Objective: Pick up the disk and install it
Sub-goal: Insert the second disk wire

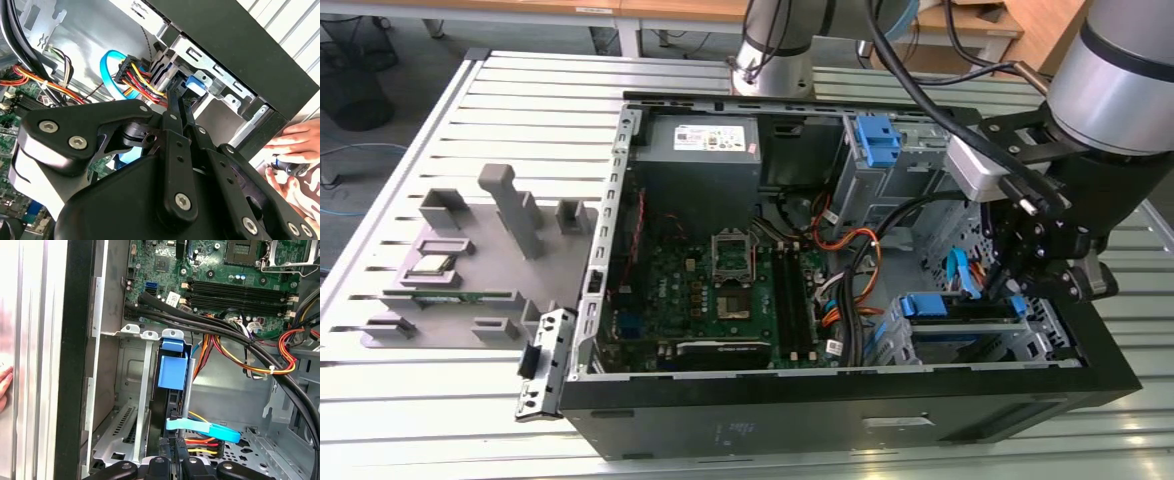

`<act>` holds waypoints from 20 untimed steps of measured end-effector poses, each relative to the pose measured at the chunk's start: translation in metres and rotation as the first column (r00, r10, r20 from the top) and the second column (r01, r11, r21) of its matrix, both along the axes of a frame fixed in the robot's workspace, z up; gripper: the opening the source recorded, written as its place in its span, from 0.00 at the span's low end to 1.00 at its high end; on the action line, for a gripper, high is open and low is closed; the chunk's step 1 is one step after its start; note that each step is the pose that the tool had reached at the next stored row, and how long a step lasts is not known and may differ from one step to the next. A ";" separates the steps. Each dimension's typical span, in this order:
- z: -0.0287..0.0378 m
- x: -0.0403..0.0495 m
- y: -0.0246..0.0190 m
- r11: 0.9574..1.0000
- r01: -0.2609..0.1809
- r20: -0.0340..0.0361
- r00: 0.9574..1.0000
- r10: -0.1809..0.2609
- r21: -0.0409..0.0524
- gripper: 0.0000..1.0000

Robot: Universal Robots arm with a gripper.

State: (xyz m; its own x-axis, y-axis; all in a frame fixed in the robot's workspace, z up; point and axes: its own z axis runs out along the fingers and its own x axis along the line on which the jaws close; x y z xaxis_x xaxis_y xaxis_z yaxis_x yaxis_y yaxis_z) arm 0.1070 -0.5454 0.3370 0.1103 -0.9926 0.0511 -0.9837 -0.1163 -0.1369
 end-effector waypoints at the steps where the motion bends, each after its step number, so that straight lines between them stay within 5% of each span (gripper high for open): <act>1: -0.0001 0.0000 0.0000 1.000 0.000 0.001 1.000 0.000 0.000 0.16; 10: -0.0004 -0.0001 -0.0001 1.000 0.002 0.001 1.000 -0.002 0.000 0.16; 20: -0.0003 -0.0003 -0.0001 0.999 0.054 0.001 0.999 -0.054 0.000 0.16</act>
State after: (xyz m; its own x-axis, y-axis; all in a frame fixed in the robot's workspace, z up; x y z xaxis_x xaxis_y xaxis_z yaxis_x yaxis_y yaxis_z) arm 0.1067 -0.5455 0.3367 0.0567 -0.9971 0.0508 -0.9884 -0.0633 -0.1379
